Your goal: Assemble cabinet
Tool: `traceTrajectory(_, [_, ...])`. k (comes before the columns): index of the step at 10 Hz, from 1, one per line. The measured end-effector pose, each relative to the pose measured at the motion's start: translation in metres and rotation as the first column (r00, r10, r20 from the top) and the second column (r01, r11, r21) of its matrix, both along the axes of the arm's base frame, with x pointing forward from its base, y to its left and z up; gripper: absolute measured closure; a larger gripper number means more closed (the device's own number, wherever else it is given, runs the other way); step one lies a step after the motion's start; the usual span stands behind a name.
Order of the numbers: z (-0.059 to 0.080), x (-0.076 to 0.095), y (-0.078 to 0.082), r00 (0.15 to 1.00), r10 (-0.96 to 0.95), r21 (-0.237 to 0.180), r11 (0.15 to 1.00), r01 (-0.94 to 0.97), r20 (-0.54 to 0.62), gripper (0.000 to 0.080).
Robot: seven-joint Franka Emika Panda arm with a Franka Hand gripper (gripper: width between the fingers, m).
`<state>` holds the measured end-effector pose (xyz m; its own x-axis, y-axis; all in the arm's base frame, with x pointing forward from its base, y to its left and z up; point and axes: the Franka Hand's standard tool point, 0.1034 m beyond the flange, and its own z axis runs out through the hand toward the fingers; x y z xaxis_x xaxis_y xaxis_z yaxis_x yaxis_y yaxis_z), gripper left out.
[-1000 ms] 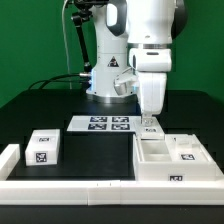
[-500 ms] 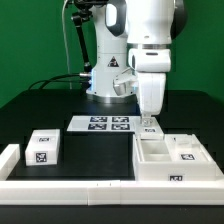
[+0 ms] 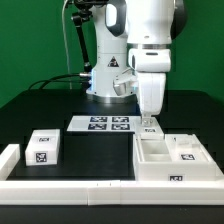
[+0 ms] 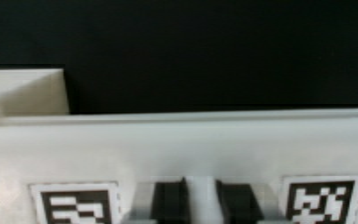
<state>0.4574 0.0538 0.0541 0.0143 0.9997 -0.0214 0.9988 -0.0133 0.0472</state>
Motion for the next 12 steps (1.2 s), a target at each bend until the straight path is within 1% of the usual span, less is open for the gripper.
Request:
traceTrajectory(8, [-0.0011, -0.0013, -0.0002, 1.000, 0.000, 0.008, 1.000, 0.000, 0.013, 0.0729])
traceTrajectory(10, [0.0004, -0.0002, -0.0040, 1.000, -0.002, -0.001, 1.000, 0.002, 0.000, 0.0729])
traceTrajectory(12, [0.0022, -0.0002, -0.0038, 1.000, -0.002, -0.004, 1.000, 0.002, -0.002, 0.0729])
